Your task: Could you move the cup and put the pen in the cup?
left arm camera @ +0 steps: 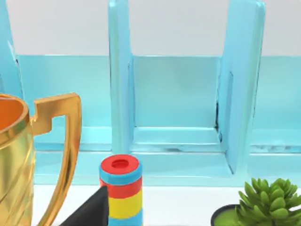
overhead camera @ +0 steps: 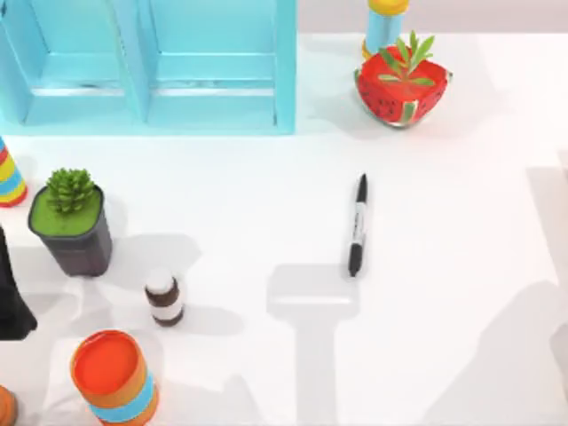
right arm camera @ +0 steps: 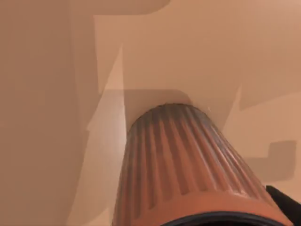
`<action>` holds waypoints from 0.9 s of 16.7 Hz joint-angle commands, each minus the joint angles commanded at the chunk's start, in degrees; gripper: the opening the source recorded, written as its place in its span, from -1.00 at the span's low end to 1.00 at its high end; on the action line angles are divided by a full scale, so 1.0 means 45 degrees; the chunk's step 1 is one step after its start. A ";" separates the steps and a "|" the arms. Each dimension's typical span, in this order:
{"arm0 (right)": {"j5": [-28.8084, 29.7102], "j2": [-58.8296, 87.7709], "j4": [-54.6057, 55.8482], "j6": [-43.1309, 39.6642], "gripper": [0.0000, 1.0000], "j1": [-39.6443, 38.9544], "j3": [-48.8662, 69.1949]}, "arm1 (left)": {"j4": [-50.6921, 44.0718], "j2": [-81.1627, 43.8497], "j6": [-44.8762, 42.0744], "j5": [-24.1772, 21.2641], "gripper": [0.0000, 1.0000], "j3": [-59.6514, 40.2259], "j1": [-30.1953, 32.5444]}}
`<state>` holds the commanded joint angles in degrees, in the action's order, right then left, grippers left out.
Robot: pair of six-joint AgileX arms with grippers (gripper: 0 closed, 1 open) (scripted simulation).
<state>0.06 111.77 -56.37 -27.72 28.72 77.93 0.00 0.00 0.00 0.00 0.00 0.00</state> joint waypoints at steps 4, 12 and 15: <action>0.0000 0.0000 0.0000 0.0000 -1.00 0.0000 0.0000 | 0.0000 0.0000 0.0000 0.0000 1.00 0.0000 0.0000; -0.0053 -0.0426 -0.1490 0.1327 -1.00 -0.0950 0.1036 | 0.0000 0.0000 0.0000 0.0000 1.00 0.0000 0.0000; -0.0063 -0.1111 -0.3653 0.2870 -1.00 -0.2516 0.2303 | 0.0000 0.0000 0.0000 0.0000 1.00 0.0000 0.0000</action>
<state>-0.22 106.77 -72.81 -14.81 17.40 88.29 0.00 0.00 0.00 0.00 0.00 0.00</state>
